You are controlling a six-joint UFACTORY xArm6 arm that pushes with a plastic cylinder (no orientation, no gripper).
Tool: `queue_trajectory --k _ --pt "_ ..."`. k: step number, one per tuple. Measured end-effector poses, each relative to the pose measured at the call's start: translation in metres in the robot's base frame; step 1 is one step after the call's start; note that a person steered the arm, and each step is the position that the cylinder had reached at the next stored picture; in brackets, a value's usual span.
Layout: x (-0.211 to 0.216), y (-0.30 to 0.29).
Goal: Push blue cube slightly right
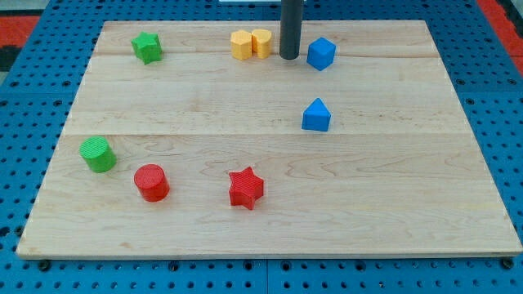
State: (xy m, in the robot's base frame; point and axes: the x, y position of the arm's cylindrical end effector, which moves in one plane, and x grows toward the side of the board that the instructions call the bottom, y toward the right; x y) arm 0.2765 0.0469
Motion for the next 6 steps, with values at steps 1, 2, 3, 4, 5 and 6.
queue_trajectory --k 1,2,3,4,5,6 --pt "0.000 0.015" --pt "0.000 0.020" --pt "0.000 0.024" --pt "0.000 0.041" --pt "0.000 0.059" --pt "0.001 0.075"
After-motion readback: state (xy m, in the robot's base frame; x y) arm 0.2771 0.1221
